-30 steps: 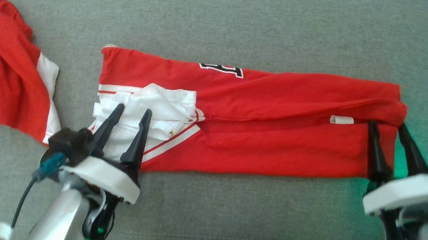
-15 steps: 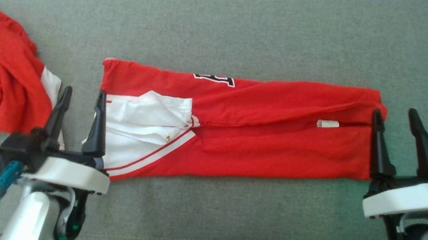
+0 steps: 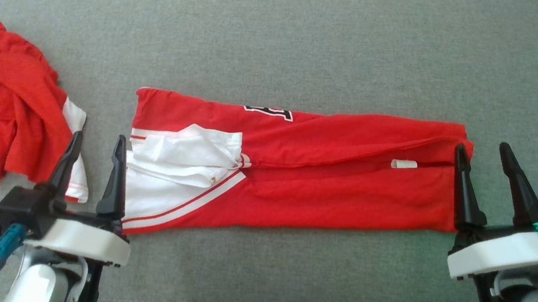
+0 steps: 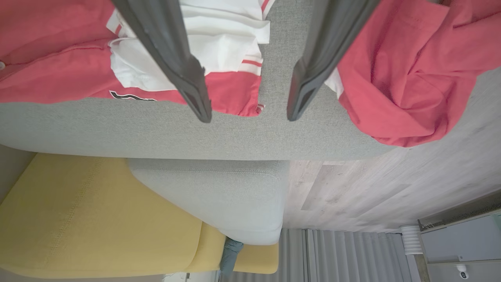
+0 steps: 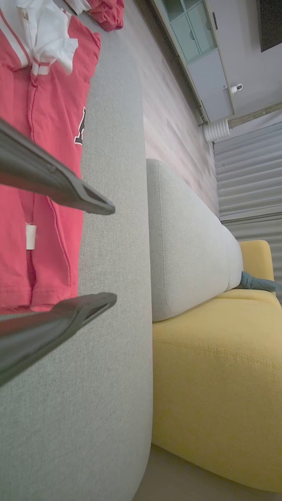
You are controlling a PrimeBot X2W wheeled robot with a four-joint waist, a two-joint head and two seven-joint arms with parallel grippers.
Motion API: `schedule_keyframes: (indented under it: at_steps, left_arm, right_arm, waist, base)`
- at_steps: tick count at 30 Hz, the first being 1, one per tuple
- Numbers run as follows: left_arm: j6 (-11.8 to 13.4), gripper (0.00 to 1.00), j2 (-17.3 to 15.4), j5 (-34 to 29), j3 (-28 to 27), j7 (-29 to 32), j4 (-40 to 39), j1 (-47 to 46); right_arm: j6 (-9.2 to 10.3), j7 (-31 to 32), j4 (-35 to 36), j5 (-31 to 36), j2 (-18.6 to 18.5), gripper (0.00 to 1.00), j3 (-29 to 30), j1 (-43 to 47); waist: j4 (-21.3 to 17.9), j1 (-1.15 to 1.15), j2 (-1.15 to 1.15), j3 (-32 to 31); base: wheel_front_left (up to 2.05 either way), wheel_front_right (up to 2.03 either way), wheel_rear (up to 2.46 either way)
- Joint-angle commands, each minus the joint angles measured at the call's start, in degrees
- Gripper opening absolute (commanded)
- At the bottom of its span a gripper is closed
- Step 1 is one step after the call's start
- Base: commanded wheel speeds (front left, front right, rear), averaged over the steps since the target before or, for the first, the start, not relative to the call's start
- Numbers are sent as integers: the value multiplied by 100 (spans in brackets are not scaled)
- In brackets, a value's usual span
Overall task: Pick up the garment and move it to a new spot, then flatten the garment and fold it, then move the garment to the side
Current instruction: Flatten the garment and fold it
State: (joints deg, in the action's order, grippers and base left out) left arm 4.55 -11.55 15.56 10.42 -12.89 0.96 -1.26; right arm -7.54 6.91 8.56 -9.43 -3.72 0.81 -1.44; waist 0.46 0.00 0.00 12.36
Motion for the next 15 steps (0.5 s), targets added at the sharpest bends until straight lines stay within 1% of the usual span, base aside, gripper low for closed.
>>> schedule_keyframes:
  at_steps: [1, 9, 15]
  left_arm:
    - [38, 100, -130, -6, -200, -2, -230, -126]
    - [76, 100, -122, 17, -151, 34, -243, -112]
    - [67, 100, -135, 29, -131, 22, -264, -239]
  right_arm:
    - [5, 9, 198, 8, 8, 100, -130, 2]
    - [5, 55, 179, -14, -2, 100, -115, 22]
    - [5, 88, -20, -40, -60, 100, 38, -131]
  waist:
    - [0, 0, 0, -9]
    - [13, 0, 0, -31]
    - [72, 0, 0, 141]
  base:
    - [0, 0, 0]
    - [0, 0, 0]
    - [0, 0, 0]
